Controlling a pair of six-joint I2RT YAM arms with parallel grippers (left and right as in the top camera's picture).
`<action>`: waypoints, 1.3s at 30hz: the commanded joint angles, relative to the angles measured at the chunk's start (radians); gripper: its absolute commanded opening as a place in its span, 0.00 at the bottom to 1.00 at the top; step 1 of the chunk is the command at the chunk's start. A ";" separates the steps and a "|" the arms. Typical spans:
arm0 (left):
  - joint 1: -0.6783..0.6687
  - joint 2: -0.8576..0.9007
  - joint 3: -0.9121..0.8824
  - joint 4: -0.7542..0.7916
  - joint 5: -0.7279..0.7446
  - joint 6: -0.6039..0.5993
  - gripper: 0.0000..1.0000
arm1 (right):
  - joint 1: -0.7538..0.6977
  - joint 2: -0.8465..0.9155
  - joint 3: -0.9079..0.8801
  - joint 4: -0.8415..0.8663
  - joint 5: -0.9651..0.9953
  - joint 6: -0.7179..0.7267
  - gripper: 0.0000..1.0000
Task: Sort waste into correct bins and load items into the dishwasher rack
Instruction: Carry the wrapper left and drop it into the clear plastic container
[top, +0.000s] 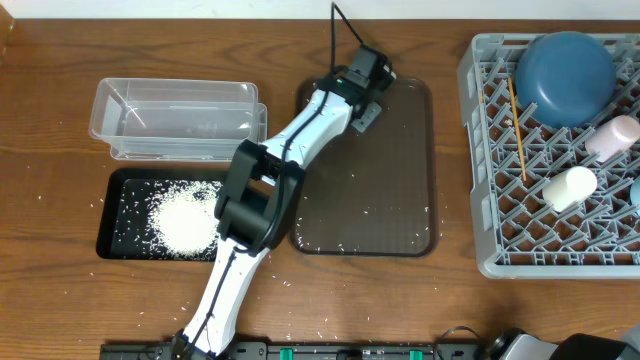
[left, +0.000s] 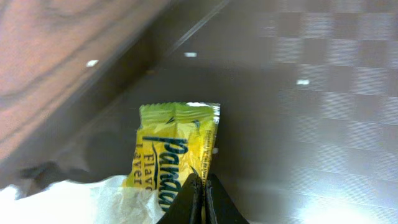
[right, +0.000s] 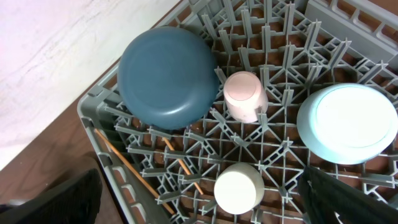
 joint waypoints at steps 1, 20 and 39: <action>-0.034 -0.073 0.005 -0.024 -0.012 -0.030 0.06 | 0.007 0.003 0.001 -0.001 0.003 -0.014 0.99; 0.005 -0.430 0.005 -0.195 -0.101 -0.373 0.06 | 0.007 0.003 0.001 -0.001 0.003 -0.014 0.99; 0.470 -0.462 0.005 -0.390 -0.165 -1.248 0.07 | 0.007 0.003 0.001 -0.001 0.003 -0.014 0.99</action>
